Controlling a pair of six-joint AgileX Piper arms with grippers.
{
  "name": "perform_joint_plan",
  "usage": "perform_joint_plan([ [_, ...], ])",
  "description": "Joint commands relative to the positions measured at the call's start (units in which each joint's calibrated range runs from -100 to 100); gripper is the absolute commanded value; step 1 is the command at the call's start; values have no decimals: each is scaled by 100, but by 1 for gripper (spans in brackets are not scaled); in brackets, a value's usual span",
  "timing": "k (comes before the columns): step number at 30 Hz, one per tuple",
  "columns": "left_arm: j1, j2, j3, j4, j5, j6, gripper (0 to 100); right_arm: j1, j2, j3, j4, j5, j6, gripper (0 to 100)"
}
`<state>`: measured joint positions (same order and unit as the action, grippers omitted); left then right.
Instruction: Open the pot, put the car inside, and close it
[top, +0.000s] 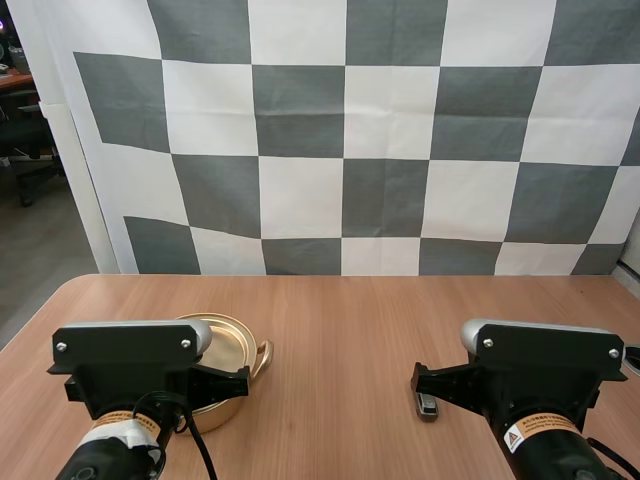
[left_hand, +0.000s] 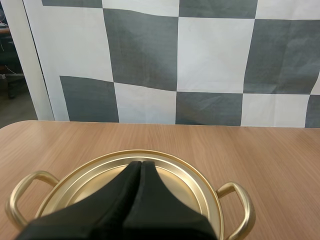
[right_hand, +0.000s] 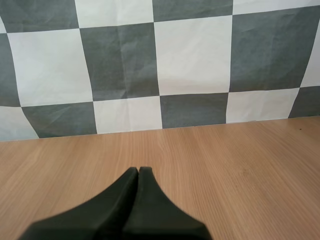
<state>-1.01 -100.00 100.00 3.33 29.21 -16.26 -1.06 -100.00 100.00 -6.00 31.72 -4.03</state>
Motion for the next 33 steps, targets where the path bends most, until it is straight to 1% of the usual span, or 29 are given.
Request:
perform_joint_plan([
  [1,-3,0,0,-5,1,-1,0,-2,0,0,47,-12,-3,0],
  [9,-3,0,0,-5,1,-1,0,-2,0,0,637,-28,-3,0],
  [25,-11,0,0,10,4,-1,0,-2,0,0,650,-28,-3,0],
  [33,-11,0,0,10,4,-1,0,-2,0,0,639,-396,-3,0],
])
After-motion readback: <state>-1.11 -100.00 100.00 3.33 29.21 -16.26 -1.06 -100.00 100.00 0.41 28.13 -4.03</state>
